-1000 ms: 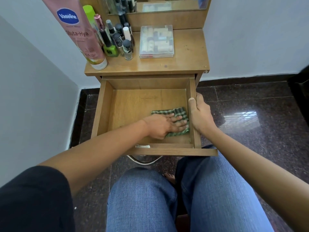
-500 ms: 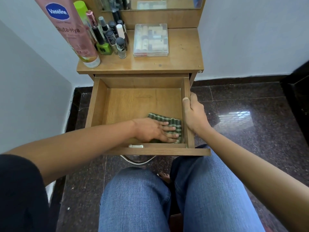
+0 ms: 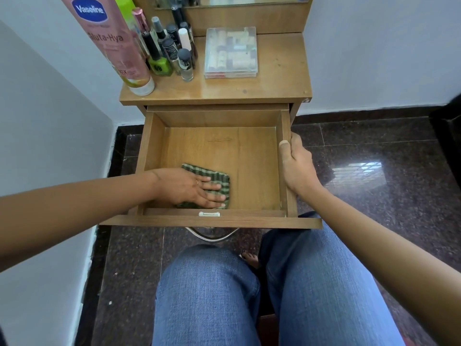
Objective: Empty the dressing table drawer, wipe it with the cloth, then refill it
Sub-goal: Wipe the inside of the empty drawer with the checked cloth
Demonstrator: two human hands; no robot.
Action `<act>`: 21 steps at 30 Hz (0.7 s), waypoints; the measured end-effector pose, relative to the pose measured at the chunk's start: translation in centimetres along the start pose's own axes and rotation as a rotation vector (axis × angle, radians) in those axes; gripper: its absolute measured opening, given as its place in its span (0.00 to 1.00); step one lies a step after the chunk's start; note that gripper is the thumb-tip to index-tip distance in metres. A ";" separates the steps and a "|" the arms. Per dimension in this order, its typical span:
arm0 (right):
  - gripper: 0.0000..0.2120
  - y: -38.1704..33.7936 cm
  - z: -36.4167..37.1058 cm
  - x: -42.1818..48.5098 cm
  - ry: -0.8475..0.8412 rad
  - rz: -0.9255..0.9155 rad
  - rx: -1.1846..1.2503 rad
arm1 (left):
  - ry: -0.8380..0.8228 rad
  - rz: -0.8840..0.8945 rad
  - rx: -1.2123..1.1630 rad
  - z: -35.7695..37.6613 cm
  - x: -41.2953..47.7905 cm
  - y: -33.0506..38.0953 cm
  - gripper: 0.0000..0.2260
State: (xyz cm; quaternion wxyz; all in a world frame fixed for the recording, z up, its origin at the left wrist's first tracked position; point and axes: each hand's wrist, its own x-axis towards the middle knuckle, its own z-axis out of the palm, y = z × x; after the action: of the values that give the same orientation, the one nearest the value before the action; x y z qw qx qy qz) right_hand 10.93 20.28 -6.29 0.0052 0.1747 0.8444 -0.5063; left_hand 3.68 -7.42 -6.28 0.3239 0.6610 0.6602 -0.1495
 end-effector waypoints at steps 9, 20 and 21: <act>0.20 0.1 0.1 0.0 0.020 0.003 -0.025 | 0.161 0.056 0.025 -5.2 8.3 3.4 0.29; 0.18 0.1 0.2 -0.1 0.030 0.014 0.034 | 0.278 -0.098 -0.070 -5.3 8.3 3.0 0.32; 0.17 0.1 0.2 -0.1 0.031 0.016 0.042 | 0.296 -0.147 -0.073 -5.5 8.3 2.6 0.33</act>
State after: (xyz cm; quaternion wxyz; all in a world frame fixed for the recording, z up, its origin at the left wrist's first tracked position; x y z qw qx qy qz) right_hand 11.01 20.15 -6.49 -0.0075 0.1893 0.8322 -0.5210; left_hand 5.67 2.71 -6.74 0.2354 0.6133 0.7523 -0.0497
